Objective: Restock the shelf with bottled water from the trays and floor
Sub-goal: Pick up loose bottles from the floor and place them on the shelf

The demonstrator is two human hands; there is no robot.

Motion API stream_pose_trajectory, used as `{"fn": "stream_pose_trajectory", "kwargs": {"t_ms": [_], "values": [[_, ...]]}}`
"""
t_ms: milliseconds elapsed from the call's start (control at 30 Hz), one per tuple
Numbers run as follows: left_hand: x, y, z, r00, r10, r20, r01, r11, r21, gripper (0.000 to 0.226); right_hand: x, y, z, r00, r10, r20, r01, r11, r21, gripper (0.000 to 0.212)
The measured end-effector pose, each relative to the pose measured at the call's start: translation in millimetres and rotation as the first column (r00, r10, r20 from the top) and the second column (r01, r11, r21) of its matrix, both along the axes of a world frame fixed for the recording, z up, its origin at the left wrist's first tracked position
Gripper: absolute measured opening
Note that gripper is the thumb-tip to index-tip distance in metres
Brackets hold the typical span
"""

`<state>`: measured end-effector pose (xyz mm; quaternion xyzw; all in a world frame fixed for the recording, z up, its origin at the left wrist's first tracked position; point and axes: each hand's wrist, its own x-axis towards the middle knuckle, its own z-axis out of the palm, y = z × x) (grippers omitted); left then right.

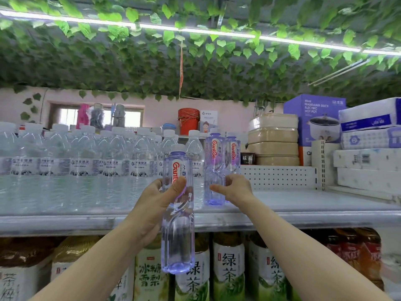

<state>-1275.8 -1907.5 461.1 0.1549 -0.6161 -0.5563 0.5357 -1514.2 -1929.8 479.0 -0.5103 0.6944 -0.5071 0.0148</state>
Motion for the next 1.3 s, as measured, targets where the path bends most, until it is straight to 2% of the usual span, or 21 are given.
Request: {"fn": "stream_pose_trajectory", "kwargs": {"t_ms": [200, 300, 367, 433, 533, 600, 667, 733, 800, 867, 967, 1033, 1100, 1200, 1300], "values": [[-1, 3, 1, 1.000, -0.001, 0.000, 0.001, 1.000, -0.016, 0.058, 6, 3, 4, 0.999, -0.052, -0.014, 0.052, 0.999, 0.010, 0.054], [-5, 4, 1, 1.000, -0.001, -0.006, 0.001, 1.000, -0.013, 0.057, 7, -1, 5, 0.998, -0.054, -0.016, 0.055, 0.997, 0.046, 0.040], [-9, 3, 1, 1.000, 0.004, -0.009, -0.004, 1.000, -0.012, 0.056, 7, 0, 4, 0.998, -0.054, -0.021, 0.056, 0.997, 0.060, 0.041], [-14, 3, 2, 1.000, 0.008, -0.001, -0.008, 1.000, -0.016, 0.058, 3, 4, 1, 0.999, -0.029, -0.018, 0.029, 1.000, 0.005, 0.040], [-25, 3, 5, 1.000, 0.008, -0.012, -0.008, 1.000, -0.012, 0.060, 1, 15, -6, 0.996, 0.082, 0.044, -0.076, 0.989, -0.127, 0.053], [-37, 3, 9, 1.000, 0.001, -0.028, -0.001, 1.000, 0.002, 0.060, 0, 23, -9, 0.976, 0.187, 0.108, -0.166, 0.970, -0.177, 0.048], [-52, 4, 14, 0.999, -0.005, -0.040, 0.006, 1.000, 0.010, 0.057, -2, 34, -9, 0.925, 0.307, 0.226, -0.260, 0.942, -0.213, 0.040], [-69, 4, 20, 0.999, -0.026, -0.038, 0.026, 1.000, 0.005, 0.053, -7, 48, -8, 0.833, 0.411, 0.370, -0.350, 0.910, -0.222, 0.039], [-86, 4, 26, 0.998, -0.054, -0.043, 0.053, 0.999, -0.011, 0.052, -14, 64, -7, 0.722, 0.498, 0.480, -0.448, 0.865, -0.224, 0.051], [-101, 5, 32, 0.997, -0.067, -0.048, 0.066, 0.998, -0.025, 0.061, -25, 79, -6, 0.646, 0.582, 0.494, -0.563, 0.801, -0.206, 0.062], [-124, 4, 42, 0.998, -0.056, -0.039, 0.054, 0.997, -0.052, 0.069, -39, 98, -7, 0.704, 0.631, 0.327, -0.645, 0.760, -0.078, 0.049], [-139, 4, 49, 0.999, -0.050, -0.021, 0.048, 0.995, -0.083, 0.069, -46, 102, -6, 0.772, 0.592, 0.233, -0.598, 0.800, -0.050, 0.032], [-152, 4, 56, 0.999, -0.036, 0.011, 0.037, 0.993, -0.114, 0.073, -54, 102, -2, 0.805, 0.553, 0.214, -0.548, 0.832, -0.087, 0.024], [-164, -3, 77, 0.993, 0.059, 0.104, -0.032, 0.970, -0.242, 0.083, -67, 101, 8, 0.801, 0.557, 0.222, -0.532, 0.831, -0.164, 0.033], [-163, -13, 113, 0.967, 0.185, 0.175, -0.093, 0.896, -0.434, 0.103, -80, 93, 17, 0.823, 0.530, 0.205, -0.504, 0.847, -0.170, 0.038]]}}
